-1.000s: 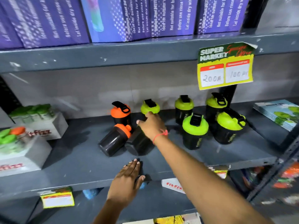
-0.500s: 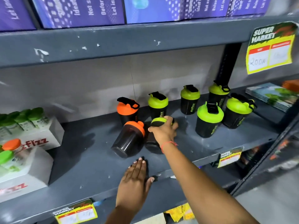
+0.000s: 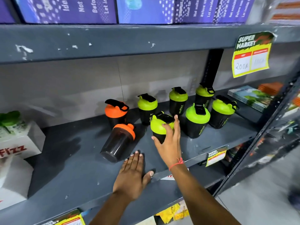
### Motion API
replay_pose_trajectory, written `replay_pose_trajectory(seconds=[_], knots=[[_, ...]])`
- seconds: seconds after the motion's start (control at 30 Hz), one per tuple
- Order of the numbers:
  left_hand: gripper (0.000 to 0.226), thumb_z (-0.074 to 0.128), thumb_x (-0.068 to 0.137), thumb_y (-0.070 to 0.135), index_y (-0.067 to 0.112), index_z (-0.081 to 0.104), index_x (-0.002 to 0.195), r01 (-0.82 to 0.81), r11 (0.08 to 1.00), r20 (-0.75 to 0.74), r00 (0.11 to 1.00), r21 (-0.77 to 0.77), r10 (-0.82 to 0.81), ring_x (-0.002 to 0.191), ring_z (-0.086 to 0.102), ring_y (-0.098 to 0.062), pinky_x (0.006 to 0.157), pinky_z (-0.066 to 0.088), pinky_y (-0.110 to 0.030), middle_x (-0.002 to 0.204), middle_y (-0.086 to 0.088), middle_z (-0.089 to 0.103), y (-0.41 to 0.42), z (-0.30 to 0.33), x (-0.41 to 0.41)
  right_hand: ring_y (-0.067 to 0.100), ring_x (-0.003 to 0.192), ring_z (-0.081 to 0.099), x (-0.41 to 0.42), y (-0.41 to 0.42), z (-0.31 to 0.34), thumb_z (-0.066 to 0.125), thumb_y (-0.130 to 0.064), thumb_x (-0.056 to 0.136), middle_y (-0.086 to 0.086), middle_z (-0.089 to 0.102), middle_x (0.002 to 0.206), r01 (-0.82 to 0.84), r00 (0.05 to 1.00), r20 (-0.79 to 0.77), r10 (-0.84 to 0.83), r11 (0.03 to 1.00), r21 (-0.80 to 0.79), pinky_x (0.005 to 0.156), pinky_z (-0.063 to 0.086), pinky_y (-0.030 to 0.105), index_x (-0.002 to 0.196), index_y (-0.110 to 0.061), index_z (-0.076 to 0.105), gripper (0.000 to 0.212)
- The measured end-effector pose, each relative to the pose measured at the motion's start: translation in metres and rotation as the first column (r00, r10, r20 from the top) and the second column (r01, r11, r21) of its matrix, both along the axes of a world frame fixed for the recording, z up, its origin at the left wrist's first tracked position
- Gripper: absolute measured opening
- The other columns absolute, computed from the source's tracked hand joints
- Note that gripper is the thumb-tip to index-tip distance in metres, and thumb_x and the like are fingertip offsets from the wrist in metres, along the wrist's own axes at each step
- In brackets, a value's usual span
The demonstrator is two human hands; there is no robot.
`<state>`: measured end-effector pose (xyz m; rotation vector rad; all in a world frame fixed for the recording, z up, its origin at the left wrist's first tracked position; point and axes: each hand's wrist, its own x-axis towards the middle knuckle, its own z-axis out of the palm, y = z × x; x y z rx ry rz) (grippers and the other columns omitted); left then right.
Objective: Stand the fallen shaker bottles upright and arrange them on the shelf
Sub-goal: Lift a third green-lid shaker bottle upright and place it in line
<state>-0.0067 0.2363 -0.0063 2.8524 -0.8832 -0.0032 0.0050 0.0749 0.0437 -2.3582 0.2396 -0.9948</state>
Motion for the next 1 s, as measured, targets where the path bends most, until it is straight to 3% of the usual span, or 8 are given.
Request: replay_pose_trajectory(seconds=[0.07,0.17,0.37,0.57,0.67,0.77,0.83,1.0], knots=[[0.09,-0.008,0.075,0.068,0.013,-0.007,0.145,0.009,1.0,-0.004,1.0,0.006,-0.009,0.145,-0.009,-0.021,0.115,-0.012,-0.031,0.158,-0.008,-0.008,0.0,0.0,-0.001,0.049,0.134,0.03,-0.006,-0.001,-0.006,0.077,-0.011,0.069,0.031,0.02,0.15,-0.043,0.999,-0.029,0.042,0.999,-0.032,0.096,0.046,0.059,0.118,-0.016,0.039,0.062],[0.078,0.007,0.088,0.063,0.013,-0.007,0.145,-0.004,1.0,0.009,1.0,-0.001,0.004,0.145,-0.008,-0.021,0.114,-0.013,-0.03,0.158,-0.008,-0.009,0.001,0.0,-0.001,0.045,0.134,0.033,-0.009,0.0,-0.004,0.074,-0.01,0.072,0.027,0.017,0.152,-0.051,0.997,-0.057,0.048,0.997,-0.051,0.092,0.05,0.056,0.124,-0.021,0.033,0.067],[0.074,0.017,0.092,0.059,0.014,-0.006,0.146,-0.009,0.999,-0.036,0.999,-0.039,0.008,0.145,-0.008,-0.019,0.114,-0.012,-0.028,0.159,-0.006,-0.007,0.0,0.001,-0.002,0.042,0.124,0.048,-0.029,-0.01,0.005,0.072,-0.017,0.073,0.027,0.037,0.144,-0.016,0.999,-0.037,0.012,0.993,-0.115,0.088,0.053,0.048,0.118,-0.005,0.057,0.049],[0.076,0.029,0.088,0.063,0.016,0.013,0.146,-0.042,0.995,-0.011,0.999,-0.092,0.042,0.14,0.019,-0.021,0.115,0.018,-0.034,0.156,-0.002,0.017,-0.006,0.011,0.007,0.035,0.108,0.056,-0.034,-0.037,0.065,0.06,0.001,0.074,0.02,0.059,0.114,-0.025,0.988,0.154,0.029,0.999,-0.026,0.088,0.052,0.042,0.102,-0.003,0.065,0.029],[0.076,0.031,0.089,0.062,0.015,0.014,0.146,-0.036,0.994,-0.013,0.999,-0.1,0.034,0.141,0.017,-0.021,0.117,0.015,-0.034,0.156,-0.003,0.017,-0.009,0.012,0.009,0.031,0.129,0.042,-0.013,-0.044,0.111,0.042,0.016,0.069,0.014,0.045,0.138,-0.287,0.94,-0.252,0.231,0.933,-0.217,0.103,0.041,0.035,0.128,-0.015,0.051,0.067],[0.075,0.031,0.089,0.061,0.016,0.014,0.146,-0.041,0.993,-0.033,0.999,-0.114,0.037,0.143,0.014,-0.022,0.118,0.012,-0.034,0.157,-0.004,0.016,-0.008,0.011,0.008,0.027,0.143,0.018,0.008,-0.044,0.137,0.037,0.012,0.081,0.005,0.018,0.157,-0.584,0.672,-0.734,0.098,0.679,-0.444,0.113,0.032,0.039,0.143,-0.029,0.029,0.075],[0.075,0.032,0.089,0.062,0.017,0.014,0.146,-0.053,0.99,-0.046,0.998,-0.13,0.047,0.143,0.014,-0.021,0.117,0.011,-0.034,0.158,-0.004,0.015,-0.007,0.011,0.009,0.025,0.141,0.027,0.015,-0.042,0.146,0.041,0.007,0.084,0.003,0.024,0.156,-0.646,0.614,-0.789,0.003,0.577,-0.5,0.105,0.038,0.036,0.142,-0.03,0.032,0.069],[0.075,0.033,0.088,0.062,0.017,0.016,0.146,-0.058,0.988,-0.055,0.997,-0.14,0.051,0.143,0.014,-0.021,0.117,0.011,-0.034,0.158,-0.003,0.015,-0.007,0.011,0.008,0.028,0.123,0.049,0.031,-0.035,0.157,0.071,-0.023,0.076,0.003,0.052,0.137,-0.621,0.598,-0.794,-0.106,0.565,-0.543,0.076,0.041,0.028,0.134,-0.031,0.045,0.064]])
